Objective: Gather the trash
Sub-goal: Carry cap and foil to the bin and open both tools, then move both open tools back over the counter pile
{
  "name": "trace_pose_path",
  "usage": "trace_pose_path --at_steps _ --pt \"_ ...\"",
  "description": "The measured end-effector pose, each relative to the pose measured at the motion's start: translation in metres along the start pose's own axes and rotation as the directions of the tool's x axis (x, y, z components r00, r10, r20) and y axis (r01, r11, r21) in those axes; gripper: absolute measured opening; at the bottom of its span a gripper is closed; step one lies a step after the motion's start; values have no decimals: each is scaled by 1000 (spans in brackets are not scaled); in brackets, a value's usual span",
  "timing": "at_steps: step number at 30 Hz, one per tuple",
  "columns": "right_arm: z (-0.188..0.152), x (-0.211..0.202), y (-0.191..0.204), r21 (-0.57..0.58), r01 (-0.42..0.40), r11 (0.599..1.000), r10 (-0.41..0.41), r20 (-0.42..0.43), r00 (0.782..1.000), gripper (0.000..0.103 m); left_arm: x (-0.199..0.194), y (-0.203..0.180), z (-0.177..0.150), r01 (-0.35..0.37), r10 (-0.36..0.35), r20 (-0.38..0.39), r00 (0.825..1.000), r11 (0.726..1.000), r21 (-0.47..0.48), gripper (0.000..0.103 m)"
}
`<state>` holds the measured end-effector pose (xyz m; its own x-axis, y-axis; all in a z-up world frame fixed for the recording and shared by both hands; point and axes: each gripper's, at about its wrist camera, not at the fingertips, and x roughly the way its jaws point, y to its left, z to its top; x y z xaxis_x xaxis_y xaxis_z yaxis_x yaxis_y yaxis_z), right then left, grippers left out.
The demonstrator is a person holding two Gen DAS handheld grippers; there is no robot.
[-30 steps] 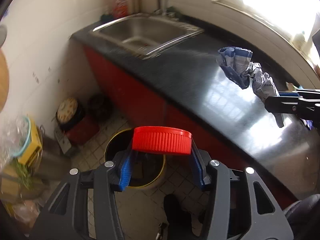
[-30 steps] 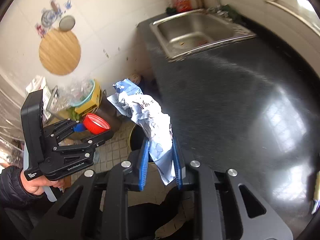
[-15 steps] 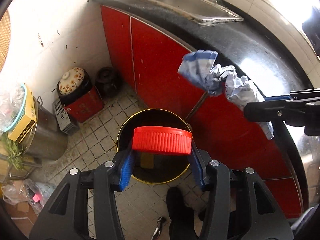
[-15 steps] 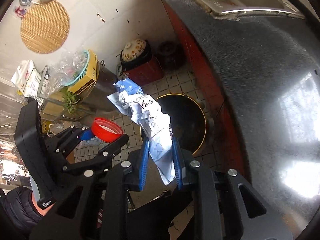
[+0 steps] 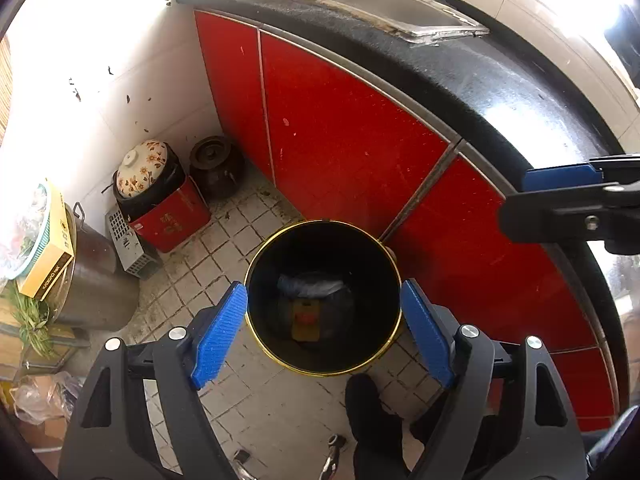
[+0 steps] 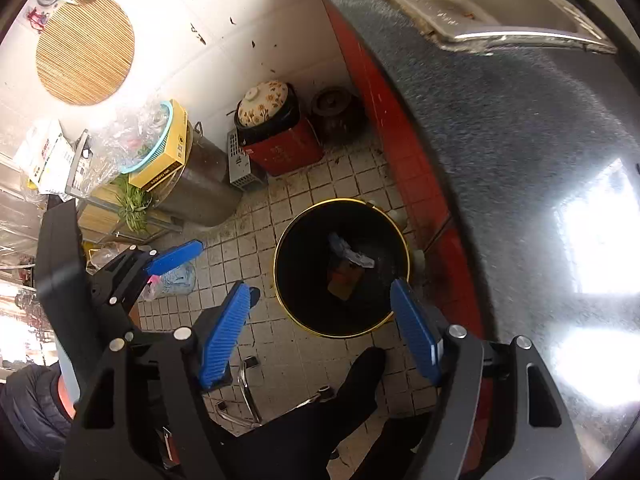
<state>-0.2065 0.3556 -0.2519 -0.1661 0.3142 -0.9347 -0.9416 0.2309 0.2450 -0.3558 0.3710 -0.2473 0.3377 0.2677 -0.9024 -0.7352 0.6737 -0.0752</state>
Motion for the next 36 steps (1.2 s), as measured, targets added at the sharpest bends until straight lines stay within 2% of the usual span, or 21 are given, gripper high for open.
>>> trace_pose_path --at_steps 3,7,10,12,16,18,22,26,31,33,36 --pt "-9 -19 -9 4 5 1000 -6 39 999 71 -8 -11 4 1 -1 7 1000 1000 18 77" --pt "-31 -70 -38 44 35 998 -40 130 991 71 -28 -42 17 10 -12 36 999 997 75 84" --pt "-57 -121 -69 101 80 992 -100 221 970 71 -47 -81 32 57 -65 61 996 990 125 85" --pt "-84 -161 -100 176 118 977 -164 279 946 71 -59 -122 43 116 -132 72 989 974 193 85" --pt "-144 -225 -162 335 190 923 -305 334 892 71 -74 -210 57 193 -228 62 972 916 352 85" --pt "-175 -251 -189 410 216 886 -368 341 865 71 -80 -265 60 240 -288 48 956 868 435 85" --pt "-256 -302 -243 572 248 782 -498 333 801 71 -92 -366 53 320 -379 -9 925 769 554 85" --pt "-329 -336 -281 686 237 688 -572 312 758 71 -102 -440 35 361 -430 -49 902 685 633 85" --pt "-402 -362 -311 755 224 616 -621 290 729 71 -107 -510 13 362 -442 -81 893 602 712 85" --pt "-420 -367 -320 764 220 606 -627 288 724 71 -106 -525 10 353 -436 -83 896 588 727 85" --pt "-441 -375 -335 770 213 602 -627 290 723 71 -98 -542 15 337 -421 -80 904 584 739 85"
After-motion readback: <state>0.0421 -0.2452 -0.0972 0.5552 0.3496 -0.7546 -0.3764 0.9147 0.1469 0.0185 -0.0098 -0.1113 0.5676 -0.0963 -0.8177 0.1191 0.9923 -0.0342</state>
